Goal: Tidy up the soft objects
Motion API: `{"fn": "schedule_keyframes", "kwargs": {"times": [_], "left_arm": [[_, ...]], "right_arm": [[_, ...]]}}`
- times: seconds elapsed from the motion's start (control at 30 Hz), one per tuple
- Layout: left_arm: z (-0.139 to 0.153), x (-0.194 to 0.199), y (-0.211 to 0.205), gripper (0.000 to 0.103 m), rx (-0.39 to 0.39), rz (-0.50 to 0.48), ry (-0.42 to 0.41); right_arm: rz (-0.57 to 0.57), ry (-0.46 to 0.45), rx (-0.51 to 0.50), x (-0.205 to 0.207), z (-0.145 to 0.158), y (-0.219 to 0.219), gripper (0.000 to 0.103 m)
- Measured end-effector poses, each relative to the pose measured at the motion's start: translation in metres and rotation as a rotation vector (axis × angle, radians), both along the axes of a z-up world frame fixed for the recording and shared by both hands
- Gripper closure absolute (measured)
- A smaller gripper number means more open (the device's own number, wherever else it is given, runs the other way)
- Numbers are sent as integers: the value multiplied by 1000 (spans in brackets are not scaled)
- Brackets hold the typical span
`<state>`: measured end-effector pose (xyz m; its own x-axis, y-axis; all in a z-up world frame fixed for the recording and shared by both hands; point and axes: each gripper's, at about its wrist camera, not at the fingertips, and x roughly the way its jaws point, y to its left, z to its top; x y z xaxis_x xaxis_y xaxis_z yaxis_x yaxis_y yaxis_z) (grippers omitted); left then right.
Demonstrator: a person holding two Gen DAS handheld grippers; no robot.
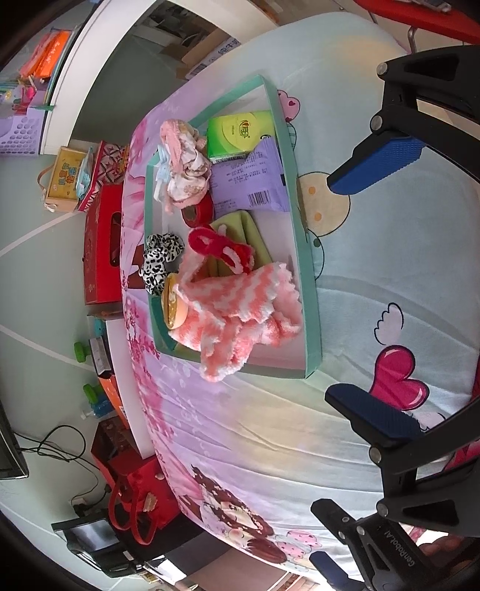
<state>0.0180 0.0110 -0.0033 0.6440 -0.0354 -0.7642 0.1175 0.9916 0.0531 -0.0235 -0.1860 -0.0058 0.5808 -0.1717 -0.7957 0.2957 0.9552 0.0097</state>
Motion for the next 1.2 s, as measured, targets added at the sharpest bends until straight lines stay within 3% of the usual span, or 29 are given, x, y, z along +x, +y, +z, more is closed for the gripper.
{"fn": "schedule_keyframes", "kwargs": {"times": [1.2], "left_arm": [[-13,2,-2,3,20,22,19]], "right_arm": [[-27,28,-26,3,-20,5,0]]}}
